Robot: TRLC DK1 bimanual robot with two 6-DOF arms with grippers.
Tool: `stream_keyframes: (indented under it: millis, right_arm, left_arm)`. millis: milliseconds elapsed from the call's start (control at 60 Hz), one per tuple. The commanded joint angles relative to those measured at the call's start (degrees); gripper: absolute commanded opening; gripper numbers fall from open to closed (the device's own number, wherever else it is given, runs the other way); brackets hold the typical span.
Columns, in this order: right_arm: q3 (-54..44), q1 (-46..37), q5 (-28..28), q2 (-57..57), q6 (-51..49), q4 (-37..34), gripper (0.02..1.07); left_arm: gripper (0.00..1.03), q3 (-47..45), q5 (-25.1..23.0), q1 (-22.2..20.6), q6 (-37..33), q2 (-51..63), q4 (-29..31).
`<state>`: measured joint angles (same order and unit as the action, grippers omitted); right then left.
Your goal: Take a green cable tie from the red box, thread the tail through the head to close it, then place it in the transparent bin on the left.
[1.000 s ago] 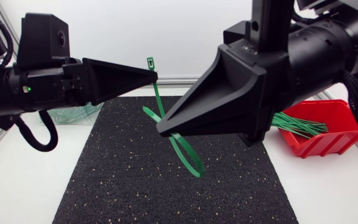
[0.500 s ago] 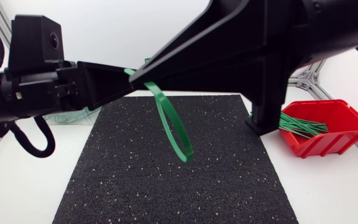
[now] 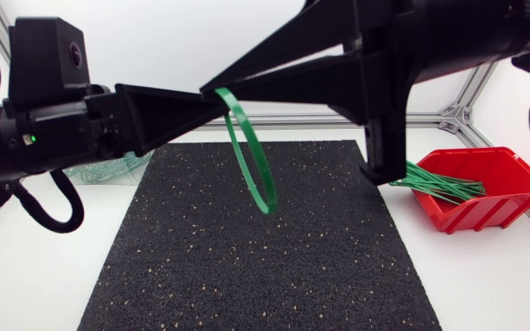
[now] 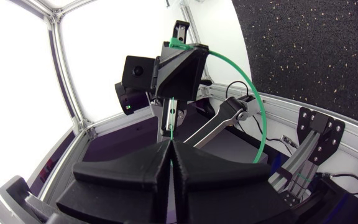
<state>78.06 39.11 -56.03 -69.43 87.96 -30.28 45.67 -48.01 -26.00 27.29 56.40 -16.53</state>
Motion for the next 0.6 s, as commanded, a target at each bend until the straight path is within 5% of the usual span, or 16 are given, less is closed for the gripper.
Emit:
stream_keyframes:
  millis: [0,583]
  right_arm:
    - [0.95,-0.70,0.83,-0.44,4.32,2.25,0.08]
    - [-3.36,-0.97,4.35,-0.88,12.67,12.53,0.08]
  left_arm:
    - [0.03,-0.93,0.81,-0.72,1.54,-0.33,-0.96]
    - [0.03,-1.29,-0.59,1.74,6.64,-2.61,-3.86]
